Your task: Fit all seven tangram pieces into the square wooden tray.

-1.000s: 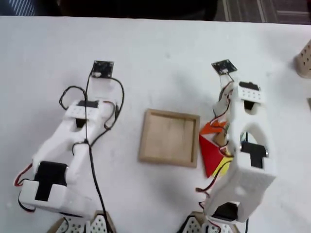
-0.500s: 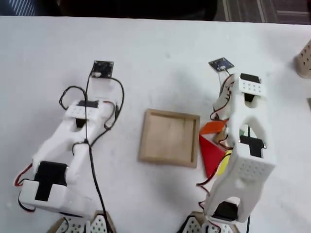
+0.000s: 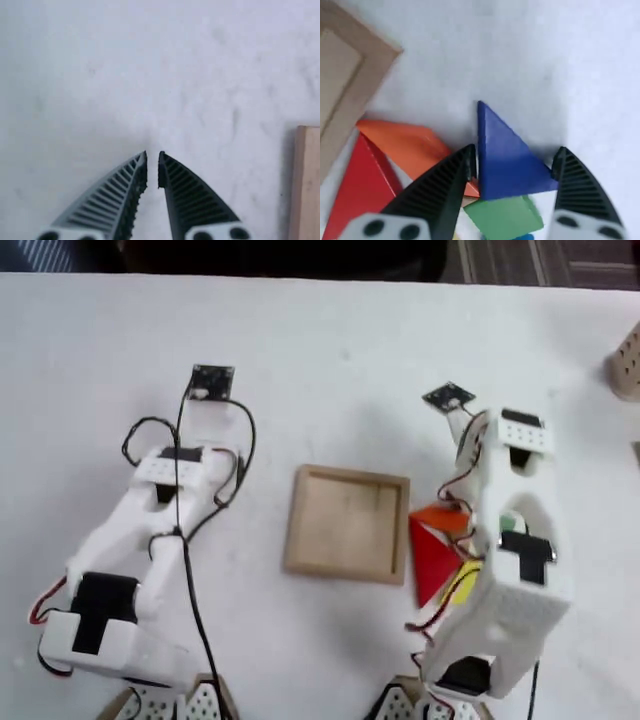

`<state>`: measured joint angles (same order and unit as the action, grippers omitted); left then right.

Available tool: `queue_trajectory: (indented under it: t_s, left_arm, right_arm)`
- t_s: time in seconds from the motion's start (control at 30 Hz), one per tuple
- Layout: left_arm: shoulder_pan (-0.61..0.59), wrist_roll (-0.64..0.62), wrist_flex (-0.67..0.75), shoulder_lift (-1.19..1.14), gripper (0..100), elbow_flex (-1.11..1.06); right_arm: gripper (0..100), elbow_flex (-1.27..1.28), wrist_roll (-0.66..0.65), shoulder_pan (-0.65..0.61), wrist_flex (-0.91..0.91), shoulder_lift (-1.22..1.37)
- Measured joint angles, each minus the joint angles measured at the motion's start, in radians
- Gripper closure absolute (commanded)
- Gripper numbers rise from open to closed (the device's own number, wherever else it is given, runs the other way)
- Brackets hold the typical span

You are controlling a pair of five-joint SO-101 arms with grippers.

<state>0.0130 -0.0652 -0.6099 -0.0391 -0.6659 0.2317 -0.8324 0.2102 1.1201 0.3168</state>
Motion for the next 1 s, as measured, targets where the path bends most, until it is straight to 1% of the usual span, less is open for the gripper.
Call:
queue_trajectory:
  t_s: [0.07, 0.13, 0.23, 0.33, 0.47, 0.57, 0.7, 0.8, 0.87, 1.0]
  left_arm:
    - [0.0, 0.0, 0.0, 0.0, 93, 0.0]
    - [0.0, 0.0, 0.0, 0.0, 93, 0.0]
    - [0.0, 0.0, 0.0, 0.0, 93, 0.0]
    - [0.0, 0.0, 0.0, 0.0, 93, 0.0]
    - [0.0, 0.0, 0.0, 0.0, 93, 0.0]
    - [0.0, 0.0, 0.0, 0.0, 93, 0.0]
    - [0.0, 0.0, 0.0, 0.0, 93, 0.0]
    - [0.0, 0.0, 0.0, 0.0, 93, 0.0]
    - [0.0, 0.0, 0.0, 0.0, 93, 0.0]
    - [0.0, 0.0, 0.0, 0.0, 93, 0.0]
  right_arm:
    - [75.4, 0.123, 0.035, 0.005, -0.083, -0.087]
    - [75.4, 0.229, 0.038, 0.005, -0.172, -0.158]
    - [75.4, 0.288, -0.026, 0.005, -0.288, -0.18]
    - [75.4, 0.282, -0.12, 0.008, -0.318, -0.143]
    - [76.1, 0.226, -0.146, 0.028, -0.319, -0.066]
    - [83.9, 0.196, -0.144, 0.032, -0.319, -0.02]
    - [98.4, 0.192, -0.101, 0.032, -0.318, -0.015]
    - [95.7, 0.19, -0.066, 0.035, -0.318, -0.043]
    - [96.1, 0.186, -0.025, 0.04, -0.313, -0.054]
    - [98.2, 0.186, 0.107, 0.057, -0.299, -0.104]
